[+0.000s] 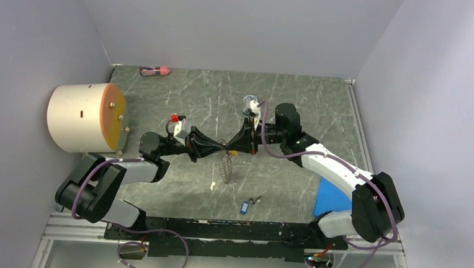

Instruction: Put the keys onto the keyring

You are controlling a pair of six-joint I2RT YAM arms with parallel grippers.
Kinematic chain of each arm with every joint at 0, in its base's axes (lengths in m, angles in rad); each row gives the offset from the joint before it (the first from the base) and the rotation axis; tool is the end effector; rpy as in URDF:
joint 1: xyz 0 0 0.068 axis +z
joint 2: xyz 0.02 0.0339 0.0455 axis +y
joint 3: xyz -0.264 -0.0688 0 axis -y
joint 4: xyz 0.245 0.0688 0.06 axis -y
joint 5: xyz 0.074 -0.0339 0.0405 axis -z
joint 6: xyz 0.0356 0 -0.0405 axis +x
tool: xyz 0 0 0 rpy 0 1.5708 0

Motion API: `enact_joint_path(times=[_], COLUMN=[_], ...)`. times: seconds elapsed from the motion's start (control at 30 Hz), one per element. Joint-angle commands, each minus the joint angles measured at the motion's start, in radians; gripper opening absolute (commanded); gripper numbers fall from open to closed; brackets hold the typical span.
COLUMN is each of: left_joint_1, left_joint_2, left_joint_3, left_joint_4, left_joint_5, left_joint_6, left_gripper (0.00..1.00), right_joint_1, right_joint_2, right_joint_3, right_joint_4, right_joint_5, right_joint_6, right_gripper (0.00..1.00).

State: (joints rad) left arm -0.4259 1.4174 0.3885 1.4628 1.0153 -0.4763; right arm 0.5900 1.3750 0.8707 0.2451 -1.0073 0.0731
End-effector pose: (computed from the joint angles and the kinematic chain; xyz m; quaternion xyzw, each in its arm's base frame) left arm 0.2075 -0.1274 0.2344 0.3977 0.4806 -0.5566 0.5487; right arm 0.2342 0.1931 0.2828 -0.4619 0.5959 0.5355 0.3805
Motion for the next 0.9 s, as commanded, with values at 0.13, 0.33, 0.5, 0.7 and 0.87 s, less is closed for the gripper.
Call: enact_joint_path(times=[0.13, 0.33, 0.5, 0.7, 0.87], left_joint_1=[-0.006, -0.007, -0.006, -0.006, -0.021], left_joint_2=[-0.011, -0.032, -0.088, -0.197, -0.287], left_joint_3=[0.033, 0.029, 0.026, 0.067, 0.156], left_joint_4=[0.085, 0.032, -0.108, -0.442, -0.916], left_joint_5=[-0.007, -0.039, -0.059, -0.051, -0.047], left_joint_6=[-0.007, 0.022, 0.103, 0.3, 0.577], left_gripper=[0.03, 0.23, 0.3, 0.32, 0.31], right_joint_1=[0.01, 0.01, 0.014, 0.028, 0.064], right_joint_2=[-0.004, -0.008, -0.005, 0.008, 0.049], right_joint_3=[0.062, 0.084, 0.115, 0.183, 0.271], right_joint_4=[-0.042, -0.117, -0.226, -0.429, -0.62], right_joint_5=[-0.012, -0.008, 0.009, 0.078, 0.19], right_joint_6=[-0.062, -0.116, -0.177, -0.27, -0.351], right_gripper=[0.0, 0.0, 0.0, 0.0, 0.0])
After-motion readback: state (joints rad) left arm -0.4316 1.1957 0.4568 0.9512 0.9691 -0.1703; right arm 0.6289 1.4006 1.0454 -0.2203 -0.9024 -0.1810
